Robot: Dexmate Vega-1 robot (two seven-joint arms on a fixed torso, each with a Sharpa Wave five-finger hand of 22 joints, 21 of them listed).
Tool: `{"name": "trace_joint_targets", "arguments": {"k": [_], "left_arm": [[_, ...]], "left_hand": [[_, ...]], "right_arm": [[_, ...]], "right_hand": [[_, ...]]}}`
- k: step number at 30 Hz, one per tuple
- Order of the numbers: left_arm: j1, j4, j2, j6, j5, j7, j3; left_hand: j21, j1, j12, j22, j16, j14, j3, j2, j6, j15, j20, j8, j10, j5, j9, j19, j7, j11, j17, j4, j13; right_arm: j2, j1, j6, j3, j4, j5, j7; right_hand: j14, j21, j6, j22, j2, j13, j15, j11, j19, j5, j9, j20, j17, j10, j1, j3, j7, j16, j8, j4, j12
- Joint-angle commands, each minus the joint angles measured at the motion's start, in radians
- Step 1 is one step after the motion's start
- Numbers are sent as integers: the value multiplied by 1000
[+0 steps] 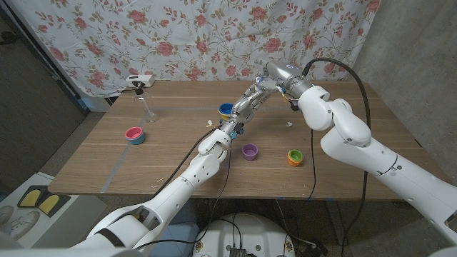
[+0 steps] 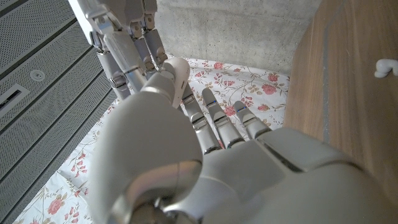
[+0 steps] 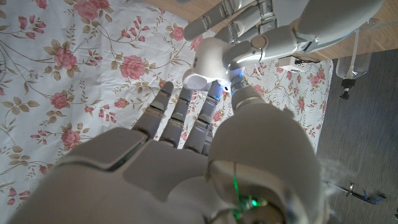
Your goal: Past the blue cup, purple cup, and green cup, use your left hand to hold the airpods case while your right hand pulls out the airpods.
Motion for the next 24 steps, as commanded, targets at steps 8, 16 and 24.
{"name": "trace_joint_targets", "arguments": {"k": [8,16,24], "left_arm": [[2,-4,0,6,5,-4,8],[6,-9,3,6,5,-5,8],[11,-13,2,9,-1,0,6]], "left_hand": [[0,-1,7,2,-3,22,8,5,-1,-35,2,9,44,4,5,-4,-5,-41,2,-4,161],[0,-1,6,2,-2,22,8,4,-1,-36,2,9,44,4,3,-4,-5,-40,3,-4,162],[0,-1,7,2,-2,22,8,5,-2,-35,2,10,46,4,3,-4,-5,-40,4,-4,163]], "right_arm": [[4,-38,17,21,2,18,-107],[1,-42,18,22,2,23,-114],[5,-58,30,34,5,33,-157]], "right_hand": [[26,5,4,2,-12,481,-129,-9,5,1,2,-3,-4,20,9,1,7,-7,-3,2,189],[24,1,7,2,-12,464,-131,-13,-3,0,2,-9,-4,28,5,0,1,-14,-2,7,188],[23,0,13,1,-14,444,-137,-16,-5,-3,2,-11,-6,31,4,1,0,-22,0,8,182]]}}
